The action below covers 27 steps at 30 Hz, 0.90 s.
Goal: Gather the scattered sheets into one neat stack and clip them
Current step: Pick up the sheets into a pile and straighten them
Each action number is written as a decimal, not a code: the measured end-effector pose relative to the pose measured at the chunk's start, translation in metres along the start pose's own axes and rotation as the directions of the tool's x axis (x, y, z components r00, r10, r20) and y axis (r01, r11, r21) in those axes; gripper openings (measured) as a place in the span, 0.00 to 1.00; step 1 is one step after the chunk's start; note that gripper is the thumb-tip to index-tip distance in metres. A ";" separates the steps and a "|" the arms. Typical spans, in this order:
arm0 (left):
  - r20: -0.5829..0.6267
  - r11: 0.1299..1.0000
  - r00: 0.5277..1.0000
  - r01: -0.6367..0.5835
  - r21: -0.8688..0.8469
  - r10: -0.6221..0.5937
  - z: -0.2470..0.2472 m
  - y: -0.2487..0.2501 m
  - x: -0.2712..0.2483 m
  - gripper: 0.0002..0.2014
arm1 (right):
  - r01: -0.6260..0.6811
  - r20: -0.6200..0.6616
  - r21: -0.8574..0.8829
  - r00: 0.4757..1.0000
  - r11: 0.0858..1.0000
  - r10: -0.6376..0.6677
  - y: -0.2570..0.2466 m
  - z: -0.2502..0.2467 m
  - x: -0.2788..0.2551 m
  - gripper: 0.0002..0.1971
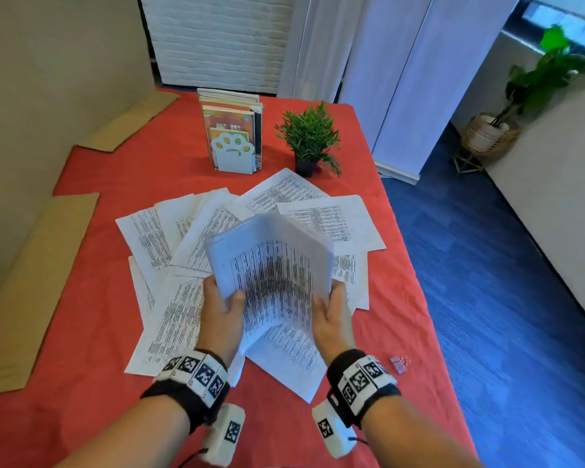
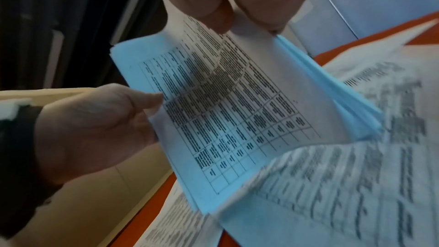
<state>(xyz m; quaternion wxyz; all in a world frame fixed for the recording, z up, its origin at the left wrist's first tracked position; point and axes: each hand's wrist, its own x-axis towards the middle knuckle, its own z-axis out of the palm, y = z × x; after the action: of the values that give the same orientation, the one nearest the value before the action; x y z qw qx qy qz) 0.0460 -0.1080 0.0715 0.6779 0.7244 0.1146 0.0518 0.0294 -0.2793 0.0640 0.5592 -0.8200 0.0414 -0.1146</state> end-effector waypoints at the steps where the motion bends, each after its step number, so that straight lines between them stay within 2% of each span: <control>1: 0.003 1.000 1.000 0.007 0.001 -0.007 0.000 -0.002 -0.002 0.16 | -0.029 -0.001 0.033 1.000 0.999 0.029 0.005 0.001 -0.002 0.09; 4: 0.024 1.000 1.000 0.007 0.030 -0.007 -0.002 -0.011 -0.008 0.17 | -0.158 -0.017 0.151 0.987 0.976 0.162 0.017 -0.002 -0.004 0.20; 6: 0.042 0.999 0.999 0.008 0.038 -0.009 -0.002 -0.016 -0.011 0.17 | -0.213 -0.020 0.175 0.975 0.961 0.219 0.025 -0.004 -0.007 0.22; 9: 0.084 0.995 0.996 0.029 0.090 -0.037 -0.004 -0.025 -0.012 0.17 | -0.276 0.009 0.119 0.961 0.954 0.277 0.033 -0.002 -0.010 0.20; 11: 0.086 0.988 0.995 0.036 0.152 -0.049 -0.006 -0.030 -0.010 0.17 | -0.263 -0.008 0.016 0.965 0.965 0.264 0.035 -0.003 -0.005 0.15; 13: 0.043 0.980 0.998 0.038 0.196 -0.047 -0.010 -0.031 -0.004 0.15 | -0.234 0.008 -0.111 0.972 0.966 0.236 0.033 -0.007 0.009 0.13; 16: -0.055 0.961 0.996 0.076 0.265 -0.063 -0.021 -0.029 0.010 0.10 | -0.257 0.125 -0.137 0.954 0.957 0.274 0.033 -0.012 0.036 0.12; 17: -0.085 0.954 0.993 0.098 0.284 -0.077 -0.027 -0.032 0.014 0.09 | -0.275 0.133 -0.145 0.946 0.950 0.294 0.038 -0.014 0.046 0.13; 19: -0.152 0.942 0.983 0.149 0.300 -0.107 -0.042 -0.040 0.020 0.09 | -0.326 0.060 -0.221 0.936 0.919 0.347 0.063 -0.023 0.066 0.13; 21: -0.215 0.935 0.966 0.202 0.292 -0.141 -0.060 -0.049 0.021 0.08 | -0.443 -0.089 -0.334 0.893 0.832 0.440 0.095 -0.038 0.087 0.17; 24: -0.272 0.924 0.941 0.273 0.266 -0.200 -0.084 -0.061 0.019 0.12 | -0.678 -0.271 -0.334 0.734 0.654 0.623 0.123 -0.053 0.106 0.28; 25: -0.291 0.918 0.932 0.297 0.265 -0.217 -0.090 -0.065 0.020 0.13 | -0.720 -0.295 -0.310 0.694 0.621 0.657 0.122 -0.053 0.109 0.30; 27: -0.320 0.904 0.917 0.331 0.269 -0.240 -0.100 -0.071 0.022 0.14 | -0.734 -0.273 -0.261 0.679 0.626 0.682 0.118 -0.047 0.118 0.33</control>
<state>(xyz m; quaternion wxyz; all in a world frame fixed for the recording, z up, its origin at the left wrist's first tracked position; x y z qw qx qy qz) 0.0379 -0.0020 0.0072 0.5294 0.7844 0.3216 0.0334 0.1402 -0.3893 -0.0125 0.3990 -0.8115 0.4220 0.0642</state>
